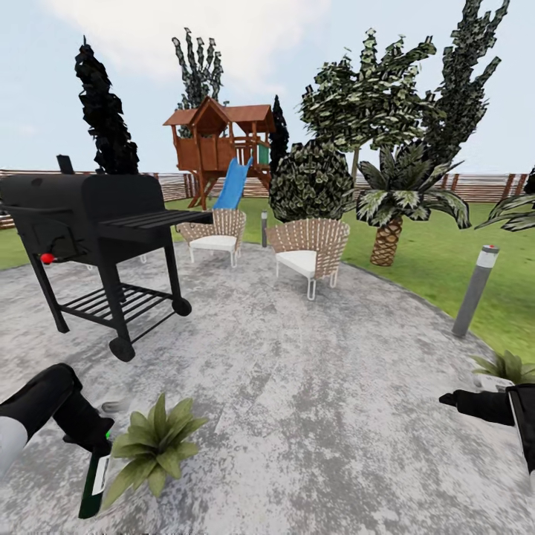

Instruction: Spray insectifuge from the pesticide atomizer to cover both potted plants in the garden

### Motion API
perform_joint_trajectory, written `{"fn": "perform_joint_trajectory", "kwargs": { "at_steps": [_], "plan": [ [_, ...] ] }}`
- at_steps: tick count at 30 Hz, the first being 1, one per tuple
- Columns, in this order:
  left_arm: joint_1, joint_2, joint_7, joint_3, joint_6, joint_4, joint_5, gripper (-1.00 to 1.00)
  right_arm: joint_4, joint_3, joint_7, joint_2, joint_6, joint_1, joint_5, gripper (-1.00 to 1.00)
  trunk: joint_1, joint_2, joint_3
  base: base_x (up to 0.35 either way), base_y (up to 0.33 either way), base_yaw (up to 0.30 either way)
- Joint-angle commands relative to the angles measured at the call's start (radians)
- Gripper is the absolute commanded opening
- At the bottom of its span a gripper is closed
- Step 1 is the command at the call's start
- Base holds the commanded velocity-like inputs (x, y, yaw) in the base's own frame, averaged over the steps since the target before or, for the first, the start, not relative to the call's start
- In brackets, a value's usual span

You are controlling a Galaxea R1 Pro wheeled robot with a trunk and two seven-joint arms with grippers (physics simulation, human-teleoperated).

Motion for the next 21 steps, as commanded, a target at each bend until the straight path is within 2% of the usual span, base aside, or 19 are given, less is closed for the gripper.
{"fn": "perform_joint_trajectory", "kwargs": {
  "at_steps": [1,6,16,21],
  "plan": [
    [-0.001,-0.002,-0.01,-0.009,0.009,0.001,-0.009,-1.0,-0.001,-0.002,0.01,0.0,0.002,-0.001,0.011,1.0,0.0,-0.001,-0.002,0.0,0.0,0.159],
    [-0.001,-0.022,-0.011,-0.039,0.008,0.039,-0.009,-1.0,-0.001,-0.002,0.01,0.001,0.002,-0.001,0.012,1.0,0.0,-0.001,-0.008,0.0,0.0,0.163],
    [-0.001,-0.039,-0.012,-0.037,0.009,0.047,-0.005,-1.0,-0.002,-0.003,0.012,-0.001,0.003,-0.001,0.012,1.0,0.0,-0.001,-0.011,0.0,0.0,0.035],
    [-0.001,-0.066,-0.012,-0.037,0.01,0.046,-0.003,-1.0,-0.003,-0.003,0.012,-0.001,0.003,-0.001,0.012,1.0,0.0,-0.001,-0.011,0.0,0.0,0.0]
  ]
}}
